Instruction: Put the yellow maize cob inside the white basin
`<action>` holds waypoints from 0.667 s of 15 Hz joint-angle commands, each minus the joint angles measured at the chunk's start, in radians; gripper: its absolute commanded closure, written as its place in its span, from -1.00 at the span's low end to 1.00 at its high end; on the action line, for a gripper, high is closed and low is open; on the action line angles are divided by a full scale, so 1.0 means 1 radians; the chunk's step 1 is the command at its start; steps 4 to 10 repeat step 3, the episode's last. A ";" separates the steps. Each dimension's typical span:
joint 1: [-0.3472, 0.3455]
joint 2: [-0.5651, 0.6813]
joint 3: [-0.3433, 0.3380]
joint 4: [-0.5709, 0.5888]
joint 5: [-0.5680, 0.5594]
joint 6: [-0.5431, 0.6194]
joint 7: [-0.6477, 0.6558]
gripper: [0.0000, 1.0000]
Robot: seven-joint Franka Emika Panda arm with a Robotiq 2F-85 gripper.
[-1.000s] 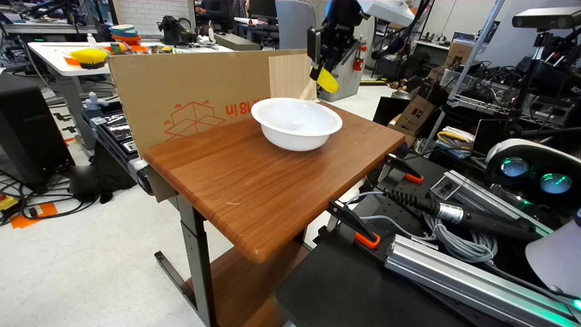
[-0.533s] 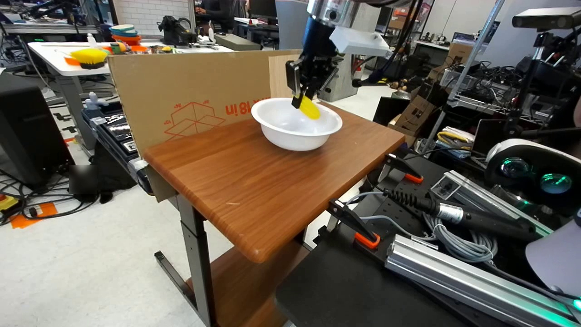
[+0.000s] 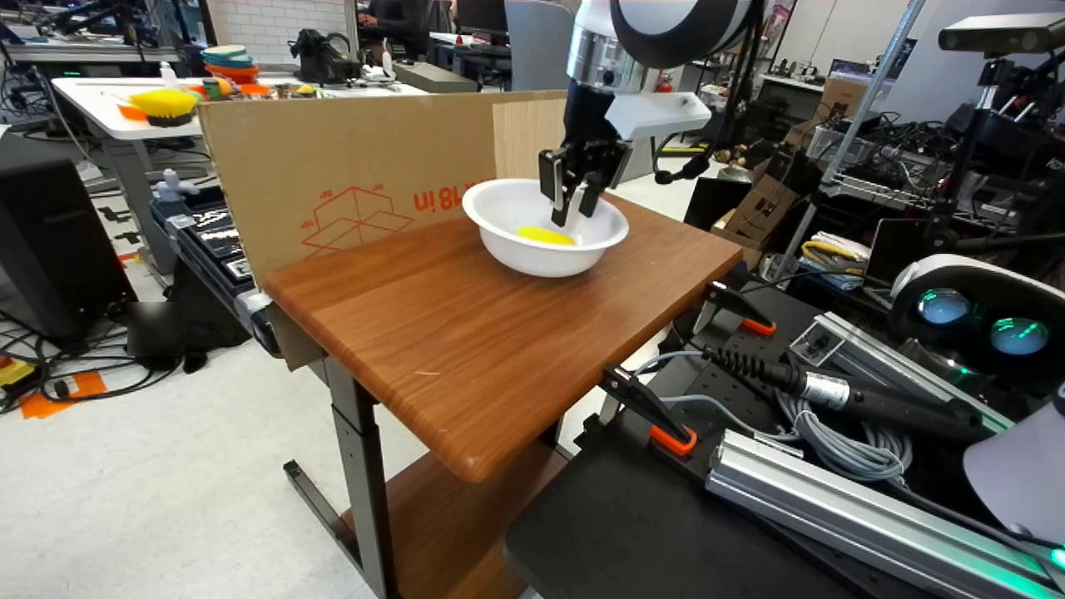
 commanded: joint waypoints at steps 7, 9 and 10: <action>0.002 0.000 -0.002 0.001 0.002 -0.008 -0.003 -0.54; 0.002 0.000 -0.002 0.001 0.002 -0.008 -0.003 -0.54; 0.002 0.000 -0.002 0.001 0.002 -0.008 -0.003 -0.54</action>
